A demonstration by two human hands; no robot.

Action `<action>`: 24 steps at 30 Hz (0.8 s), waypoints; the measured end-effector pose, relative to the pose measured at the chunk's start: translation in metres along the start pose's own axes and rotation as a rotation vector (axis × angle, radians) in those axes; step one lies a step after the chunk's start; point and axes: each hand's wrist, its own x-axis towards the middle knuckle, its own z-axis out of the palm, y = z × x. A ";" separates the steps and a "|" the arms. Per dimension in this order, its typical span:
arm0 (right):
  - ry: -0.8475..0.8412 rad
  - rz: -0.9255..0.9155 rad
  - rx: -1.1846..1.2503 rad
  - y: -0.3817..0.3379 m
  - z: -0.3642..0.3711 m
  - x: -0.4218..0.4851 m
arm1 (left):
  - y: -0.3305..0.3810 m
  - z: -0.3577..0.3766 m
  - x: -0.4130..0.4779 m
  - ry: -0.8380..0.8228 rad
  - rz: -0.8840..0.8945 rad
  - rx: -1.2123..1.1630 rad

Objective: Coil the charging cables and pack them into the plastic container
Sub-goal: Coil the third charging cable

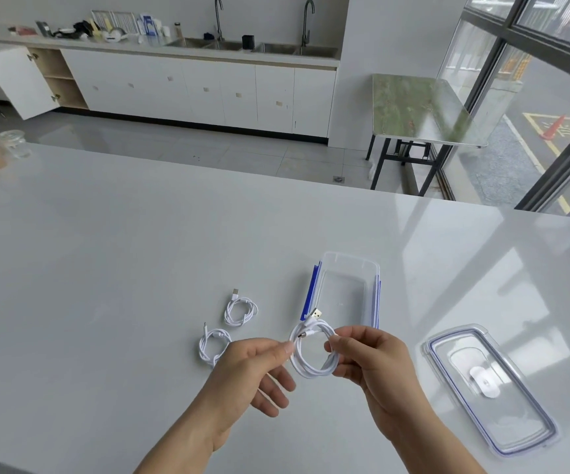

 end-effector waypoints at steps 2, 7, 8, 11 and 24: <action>0.011 0.006 -0.004 0.001 0.002 0.005 | -0.014 -0.013 0.000 0.106 -0.019 -0.009; 0.018 0.031 -0.010 0.006 0.008 0.020 | -0.062 -0.058 0.014 0.442 -0.074 0.067; 0.014 0.035 -0.012 0.008 0.011 0.023 | -0.069 -0.067 0.019 0.496 -0.086 0.078; 0.010 0.042 -0.022 0.012 0.020 0.030 | -0.084 -0.086 0.037 0.640 -0.096 0.121; 0.002 0.050 -0.030 0.019 0.039 0.057 | -0.109 -0.114 0.116 0.697 -0.225 0.712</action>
